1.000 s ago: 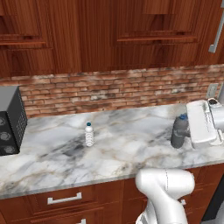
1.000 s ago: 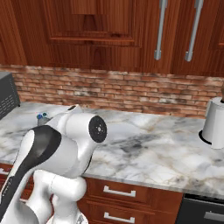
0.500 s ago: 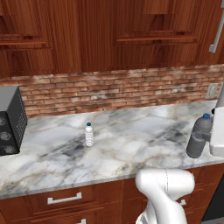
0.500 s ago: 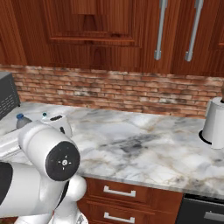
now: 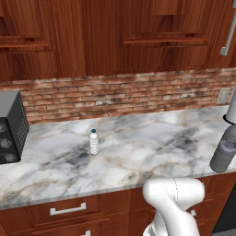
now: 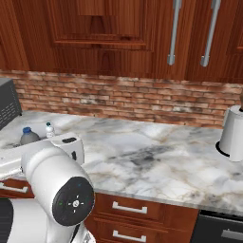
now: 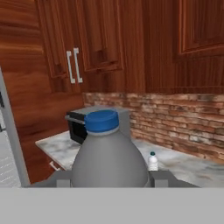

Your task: Take the bottled waters from the counter and place them in the freezer to freeze. Close the freezer door after placing the bottles.

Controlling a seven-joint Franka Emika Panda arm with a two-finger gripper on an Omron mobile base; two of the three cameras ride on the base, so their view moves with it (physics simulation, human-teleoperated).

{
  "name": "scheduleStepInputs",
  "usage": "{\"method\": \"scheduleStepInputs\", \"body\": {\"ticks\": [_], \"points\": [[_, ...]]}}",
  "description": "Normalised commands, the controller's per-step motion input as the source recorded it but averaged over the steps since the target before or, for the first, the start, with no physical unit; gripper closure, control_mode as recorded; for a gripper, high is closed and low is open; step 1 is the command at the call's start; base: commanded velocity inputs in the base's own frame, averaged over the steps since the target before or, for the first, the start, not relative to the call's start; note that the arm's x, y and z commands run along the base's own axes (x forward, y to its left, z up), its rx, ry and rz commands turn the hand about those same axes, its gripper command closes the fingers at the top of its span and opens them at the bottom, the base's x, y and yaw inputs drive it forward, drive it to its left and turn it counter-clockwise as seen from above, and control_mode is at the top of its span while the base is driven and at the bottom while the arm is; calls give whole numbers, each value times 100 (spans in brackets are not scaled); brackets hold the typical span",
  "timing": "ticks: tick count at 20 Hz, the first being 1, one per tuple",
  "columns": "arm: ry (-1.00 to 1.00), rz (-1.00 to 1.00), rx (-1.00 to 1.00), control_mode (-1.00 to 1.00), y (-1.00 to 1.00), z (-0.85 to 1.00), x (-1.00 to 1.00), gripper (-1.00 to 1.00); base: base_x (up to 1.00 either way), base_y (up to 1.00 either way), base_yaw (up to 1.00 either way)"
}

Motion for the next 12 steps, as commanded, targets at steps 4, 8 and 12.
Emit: {"method": "scheduleStepInputs", "body": {"ticks": [4, 8, 12], "points": [[-10, 0, 8, -100, -3, -2, -23, 100, 0, 0, 0], [0, 0, 0, -100, 0, 0, 0, 100, 0, 0, 0], [-4, 0, 0, 100, 0, -2, 0, 100, -9, 4, 1]]}}
